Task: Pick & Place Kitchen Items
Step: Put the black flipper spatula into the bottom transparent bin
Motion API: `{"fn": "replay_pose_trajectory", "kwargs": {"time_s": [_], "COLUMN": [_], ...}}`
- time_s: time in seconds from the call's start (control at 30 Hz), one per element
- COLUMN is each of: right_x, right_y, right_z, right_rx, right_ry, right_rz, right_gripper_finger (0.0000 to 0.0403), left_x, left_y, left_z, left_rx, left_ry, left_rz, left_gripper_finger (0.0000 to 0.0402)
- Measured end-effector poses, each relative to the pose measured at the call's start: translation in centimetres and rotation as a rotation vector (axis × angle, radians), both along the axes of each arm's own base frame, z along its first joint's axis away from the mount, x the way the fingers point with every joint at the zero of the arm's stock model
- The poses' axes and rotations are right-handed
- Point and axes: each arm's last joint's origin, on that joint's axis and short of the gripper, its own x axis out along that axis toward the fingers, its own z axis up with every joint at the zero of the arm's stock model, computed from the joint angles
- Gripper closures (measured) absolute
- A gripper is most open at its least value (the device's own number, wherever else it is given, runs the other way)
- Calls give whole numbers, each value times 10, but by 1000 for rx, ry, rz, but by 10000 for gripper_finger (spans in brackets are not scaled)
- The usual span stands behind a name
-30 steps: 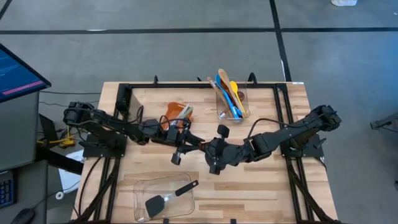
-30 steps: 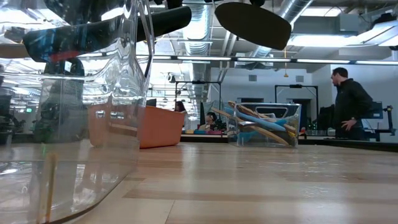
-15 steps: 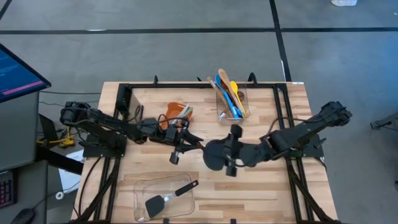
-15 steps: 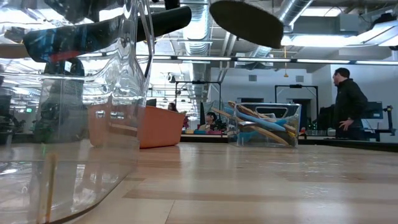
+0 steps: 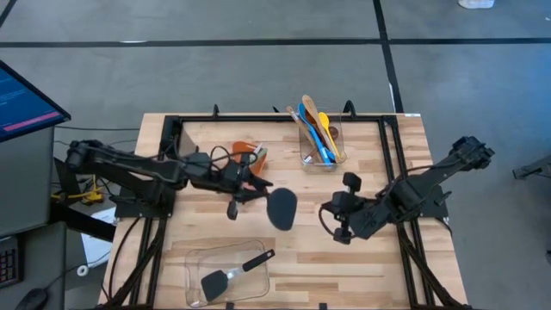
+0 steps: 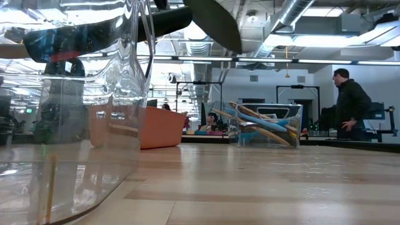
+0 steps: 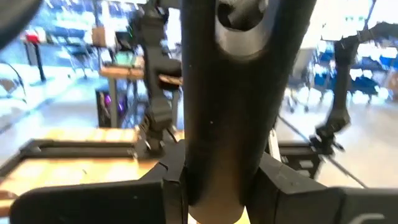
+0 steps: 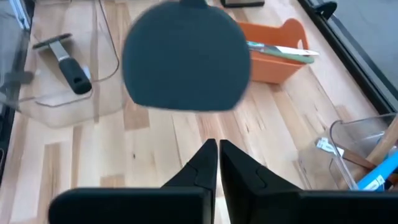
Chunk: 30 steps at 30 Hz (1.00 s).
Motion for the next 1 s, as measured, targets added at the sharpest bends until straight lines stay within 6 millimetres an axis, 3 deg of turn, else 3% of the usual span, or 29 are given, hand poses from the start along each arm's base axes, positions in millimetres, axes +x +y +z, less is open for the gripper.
{"fn": "replay_pose_trajectory", "kwargs": {"time_s": [0.27, 0.6, 0.77, 1.0], "right_x": [-6, -18, -23, -24], "right_y": [-2, -26, -41, -61], "right_z": [-24, -84, -108, -128], "right_rx": [-19, 17, 61, 93], "right_ry": [14, -107, -201, -253], "right_rz": [-1, -78, -122, -183], "right_gripper_finger": [399, 402, 402, 402], "left_x": [-1, -14, -21, -37], "left_y": [-22, -35, -38, -43], "left_z": [24, 64, 72, 68], "left_rx": [-23, -107, -210, -424], "left_ry": [176, 364, 464, 720], "left_rz": [-52, -25, -8, 18], "left_gripper_finger": [321, 321, 321, 321]}}
